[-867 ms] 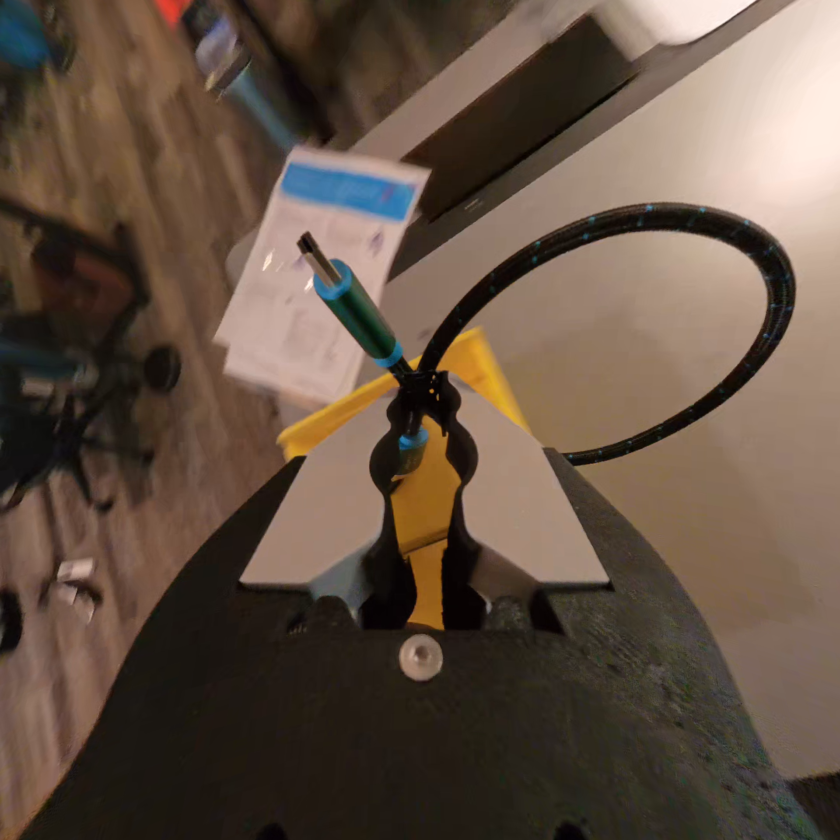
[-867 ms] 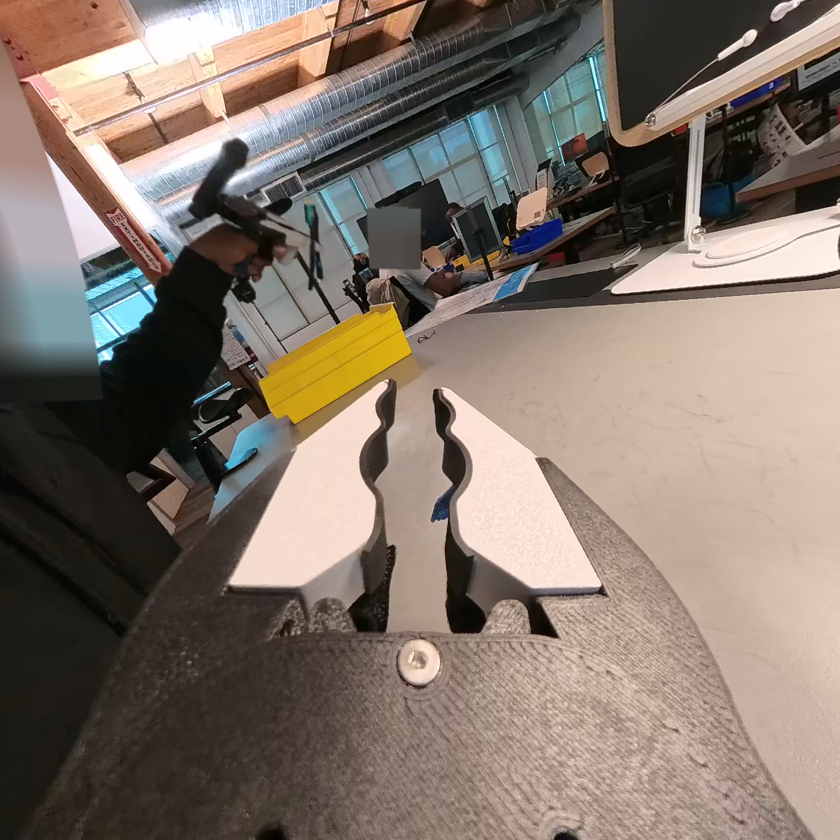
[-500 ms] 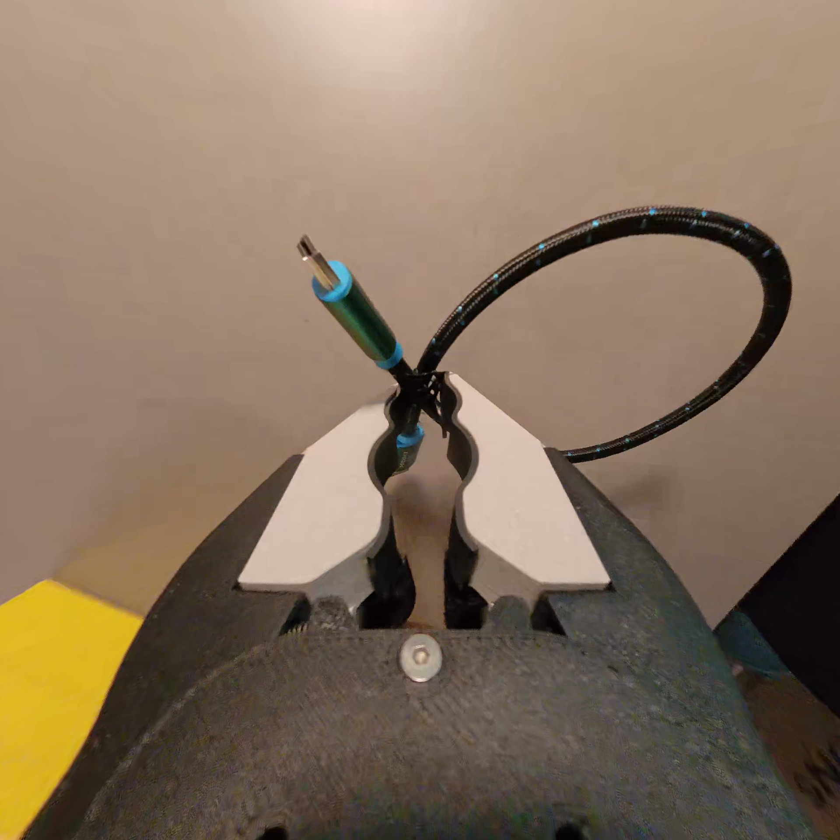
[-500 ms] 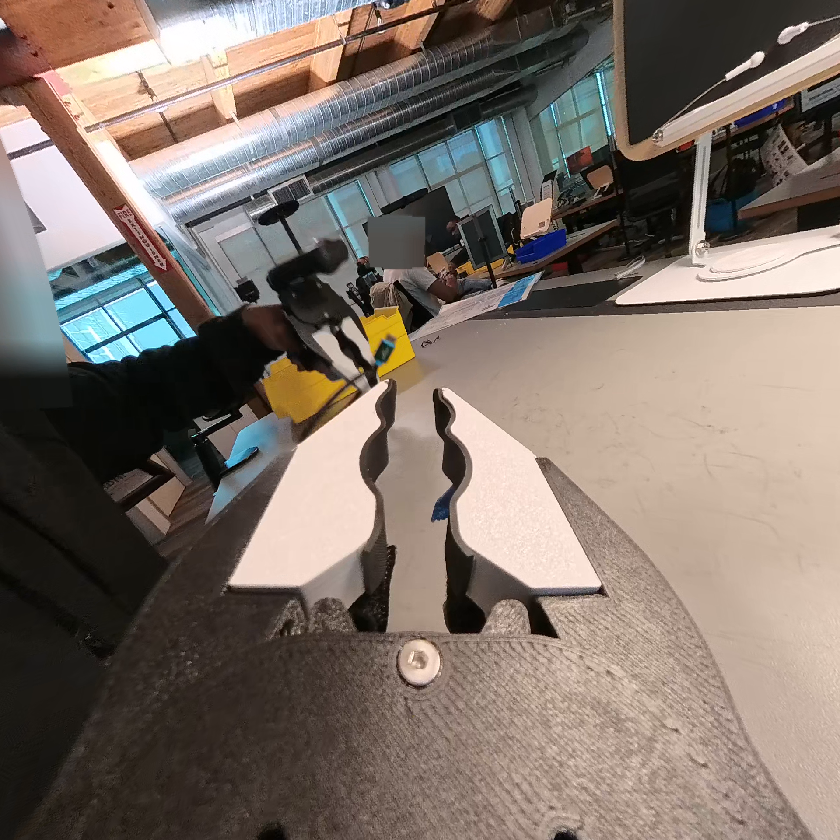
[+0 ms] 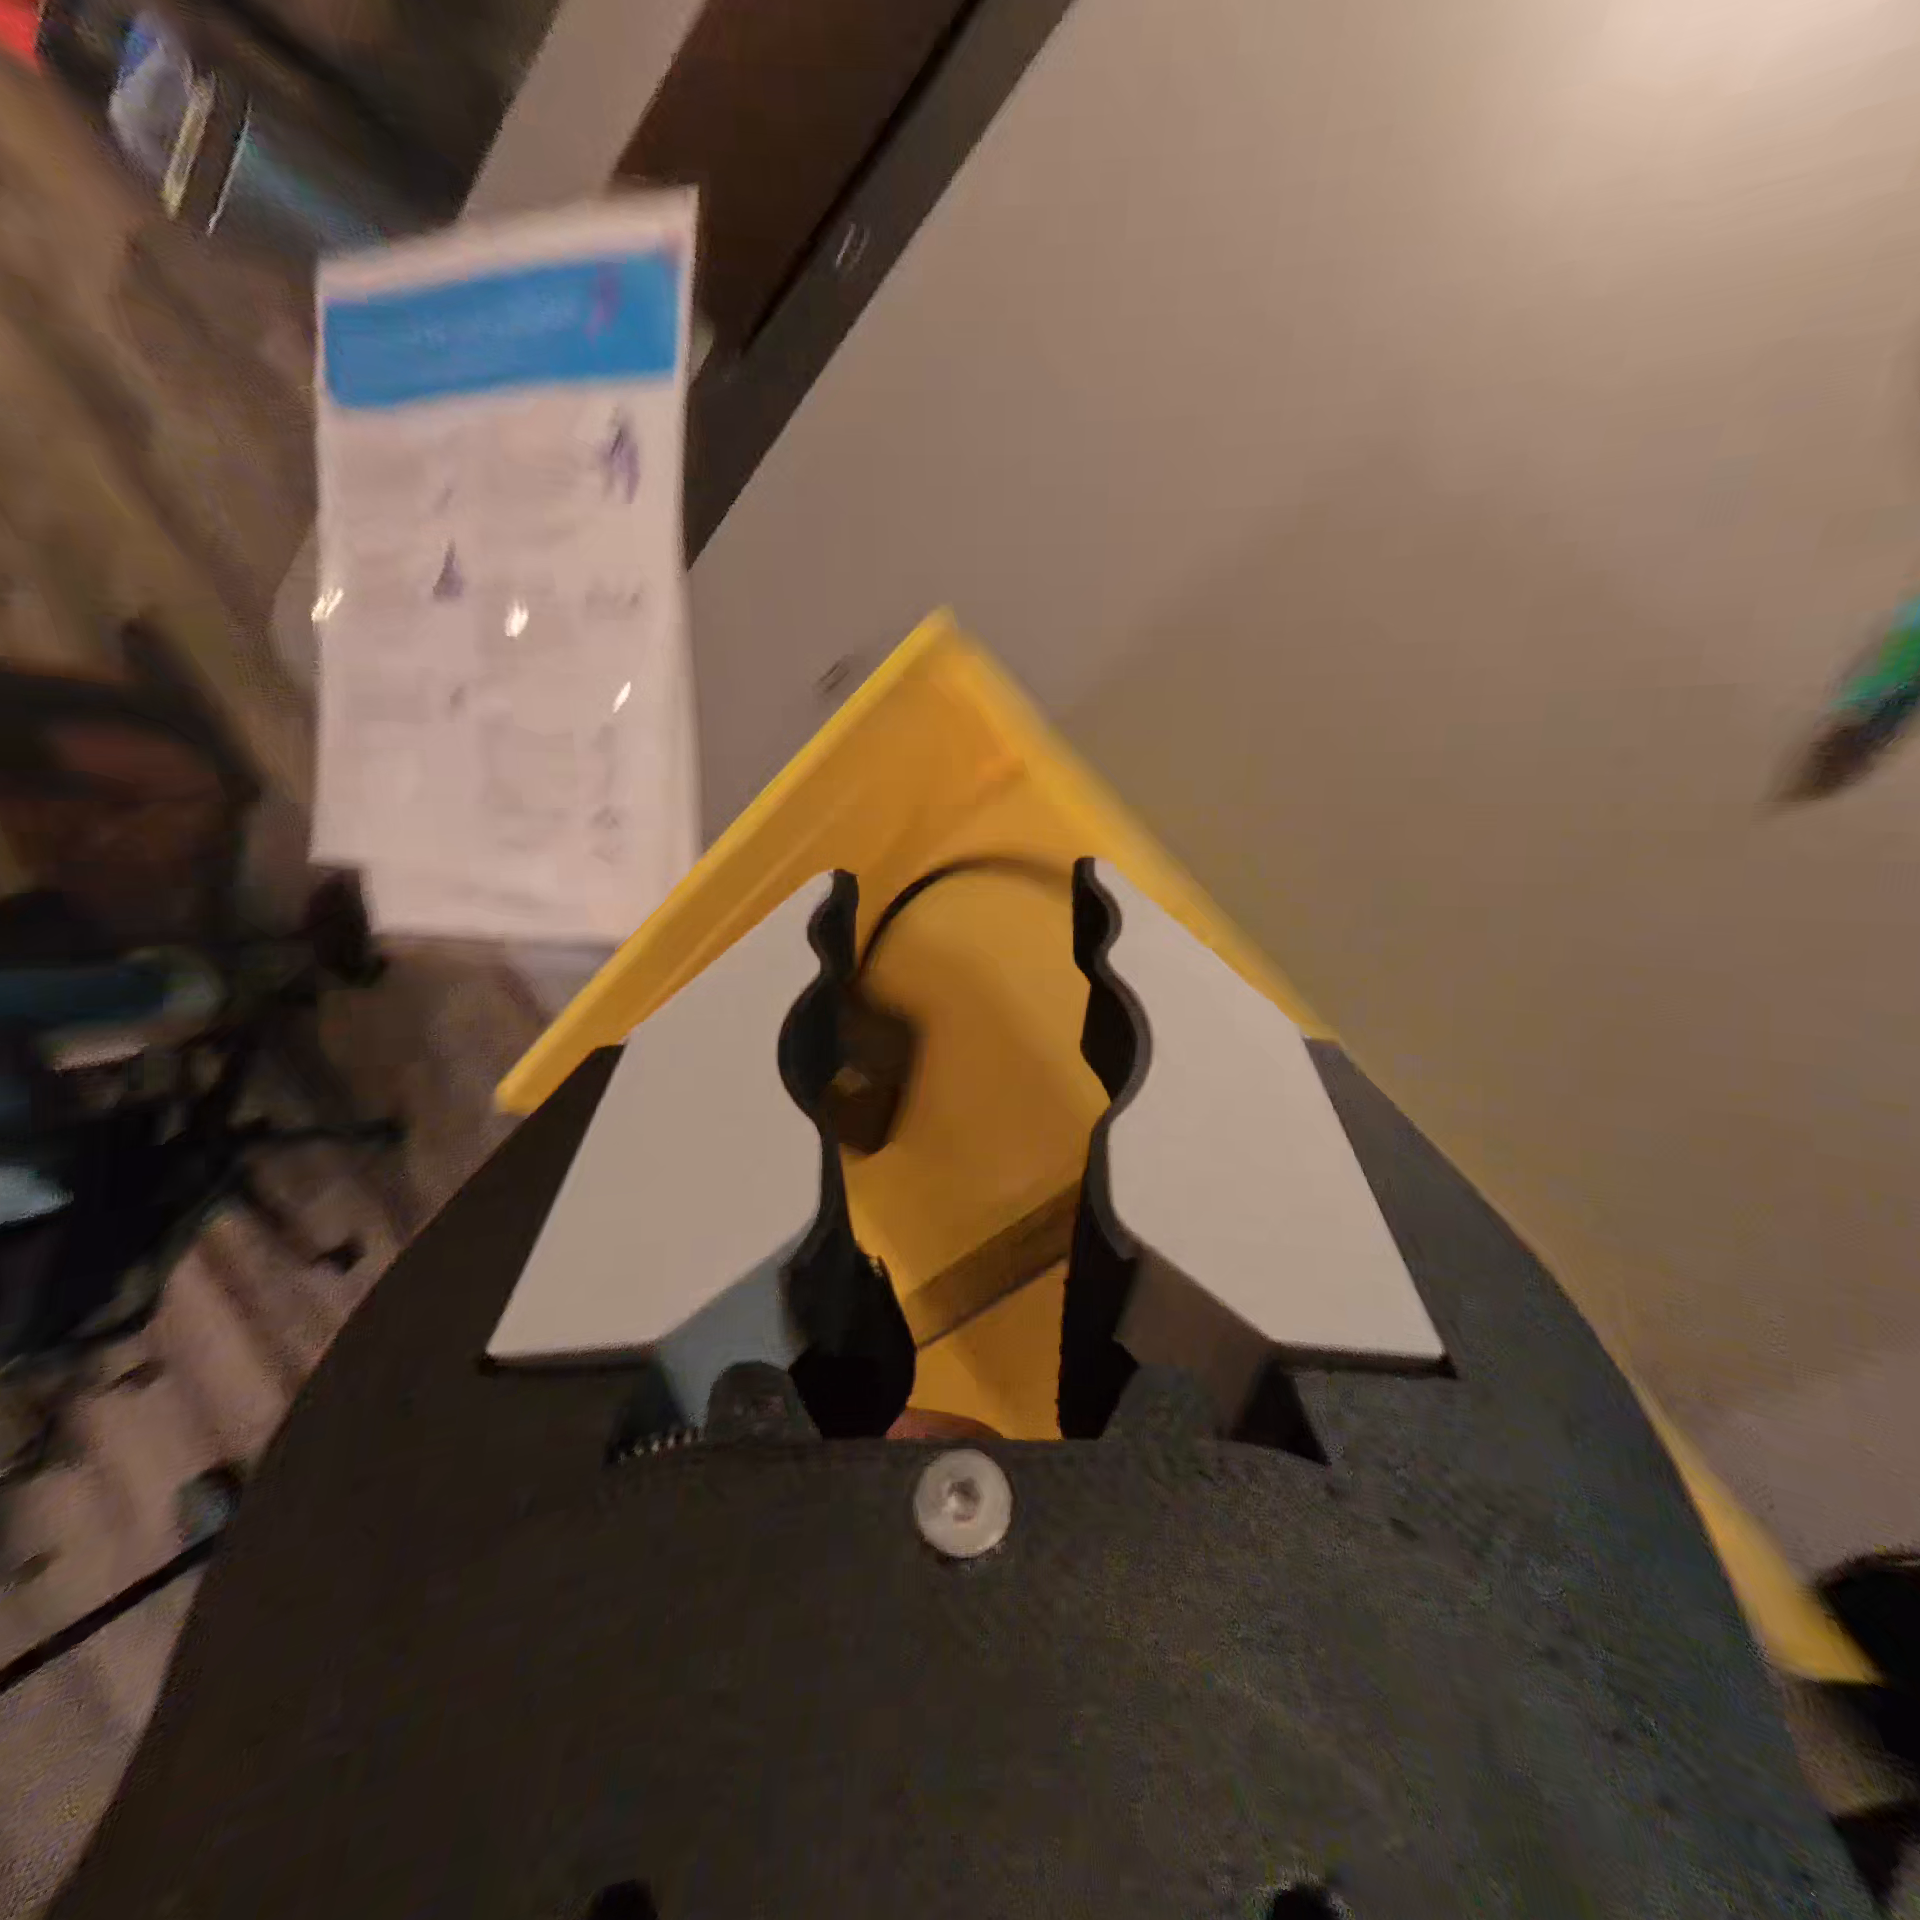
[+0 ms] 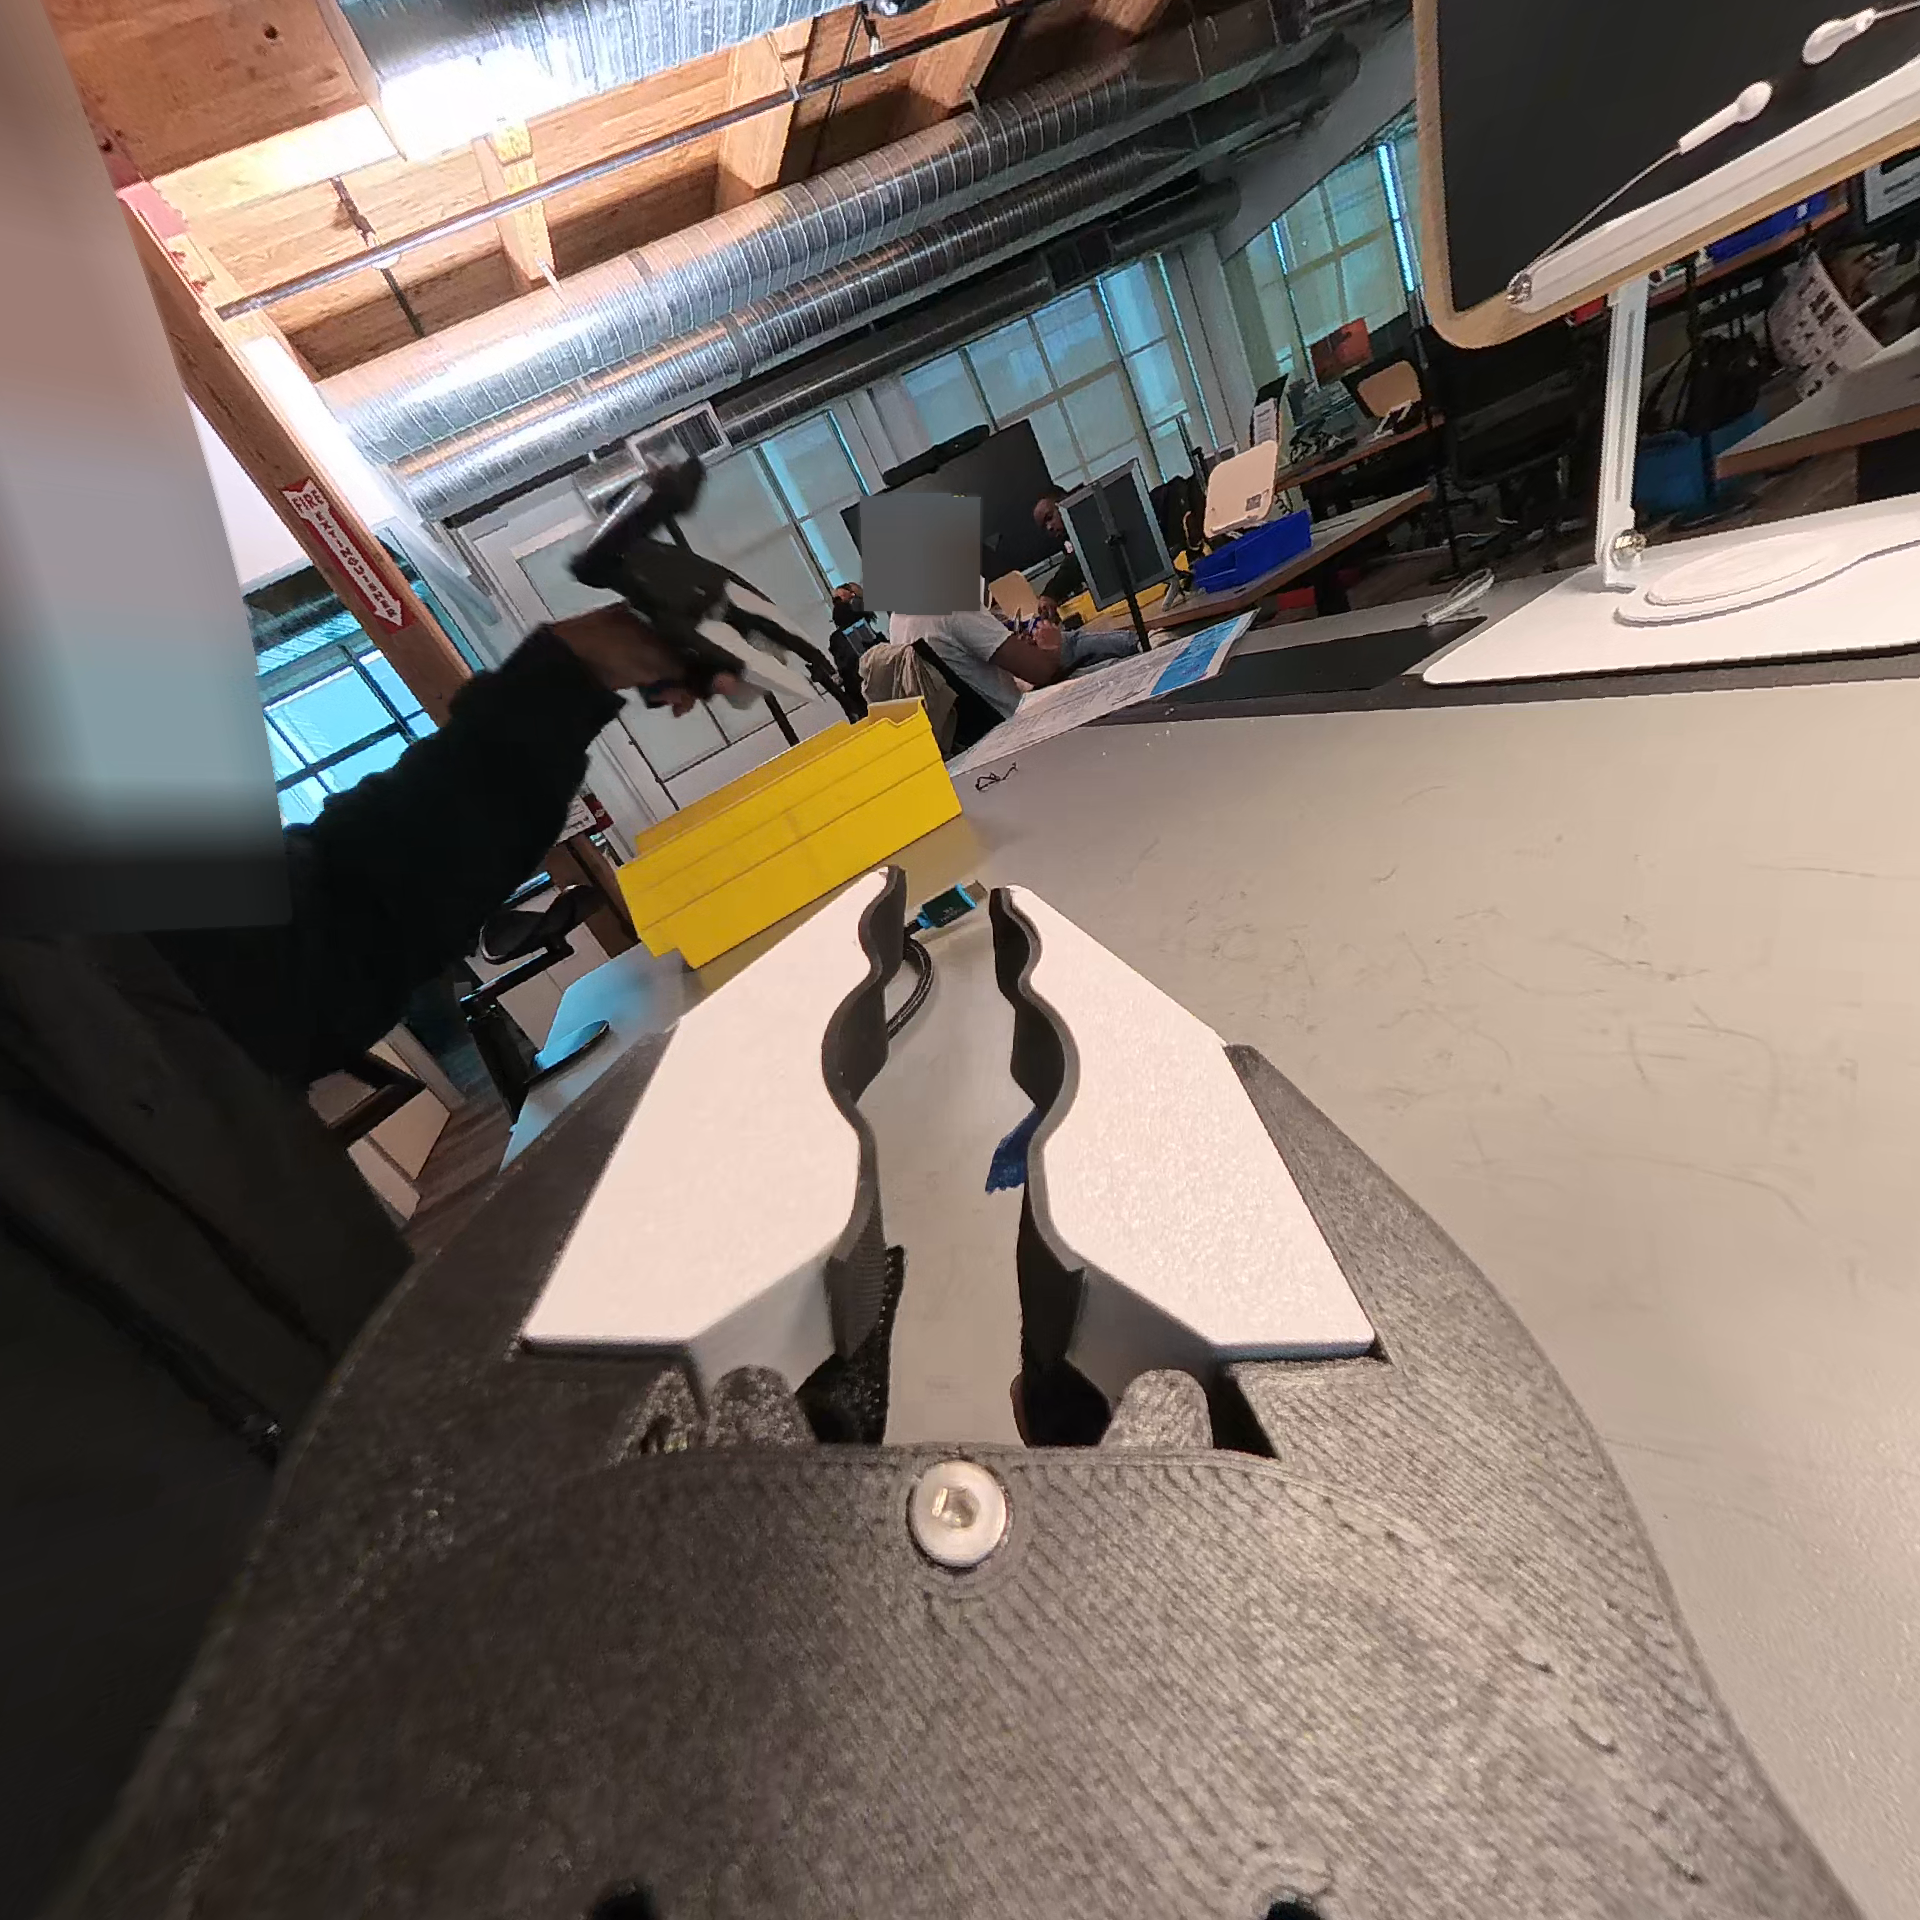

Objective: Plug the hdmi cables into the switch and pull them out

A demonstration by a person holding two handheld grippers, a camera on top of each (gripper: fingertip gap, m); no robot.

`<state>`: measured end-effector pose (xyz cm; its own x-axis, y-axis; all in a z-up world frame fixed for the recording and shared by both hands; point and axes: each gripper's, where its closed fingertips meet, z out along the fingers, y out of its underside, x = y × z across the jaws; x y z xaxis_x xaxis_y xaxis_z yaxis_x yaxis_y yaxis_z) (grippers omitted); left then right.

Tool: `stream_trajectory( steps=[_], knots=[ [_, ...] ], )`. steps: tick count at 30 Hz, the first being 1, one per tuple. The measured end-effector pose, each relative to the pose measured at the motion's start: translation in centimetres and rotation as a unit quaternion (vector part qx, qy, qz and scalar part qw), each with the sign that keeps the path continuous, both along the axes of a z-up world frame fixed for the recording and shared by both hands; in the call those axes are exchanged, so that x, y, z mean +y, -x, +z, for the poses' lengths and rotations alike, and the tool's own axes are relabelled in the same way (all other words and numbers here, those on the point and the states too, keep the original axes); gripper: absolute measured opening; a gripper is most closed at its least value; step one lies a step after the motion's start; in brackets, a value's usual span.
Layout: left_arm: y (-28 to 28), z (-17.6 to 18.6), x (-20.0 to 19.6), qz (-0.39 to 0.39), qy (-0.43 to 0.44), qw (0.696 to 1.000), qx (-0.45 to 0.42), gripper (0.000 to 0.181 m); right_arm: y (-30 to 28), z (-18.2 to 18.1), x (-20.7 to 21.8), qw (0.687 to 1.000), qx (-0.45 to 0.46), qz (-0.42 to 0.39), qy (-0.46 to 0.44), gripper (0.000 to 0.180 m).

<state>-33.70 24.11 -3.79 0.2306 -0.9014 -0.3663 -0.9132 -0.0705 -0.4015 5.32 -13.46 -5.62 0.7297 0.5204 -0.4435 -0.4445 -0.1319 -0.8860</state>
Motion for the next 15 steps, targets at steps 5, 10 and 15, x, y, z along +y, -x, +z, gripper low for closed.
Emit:
stream_trajectory(
  steps=[5, 10, 15],
  knots=[
    [6.0, -7.9, 5.8, -0.010, 0.056, 0.989, 0.137, 0.045, 0.0, -0.2, 0.3, 1.000, 0.005, 0.004, 0.011, 0.017],
    [6.3, -11.9, 7.7, -0.049, 0.098, 0.978, 0.177, 0.040, 0.2, -0.7, 0.6, 1.000, -0.003, 0.008, 0.028, 0.017],
    [6.0, -13.5, 7.3, -0.072, 0.131, 0.974, 0.172, 0.031, 0.2, -1.1, 1.0, 0.999, 0.001, 0.009, 0.045, 0.017]
  ],
)
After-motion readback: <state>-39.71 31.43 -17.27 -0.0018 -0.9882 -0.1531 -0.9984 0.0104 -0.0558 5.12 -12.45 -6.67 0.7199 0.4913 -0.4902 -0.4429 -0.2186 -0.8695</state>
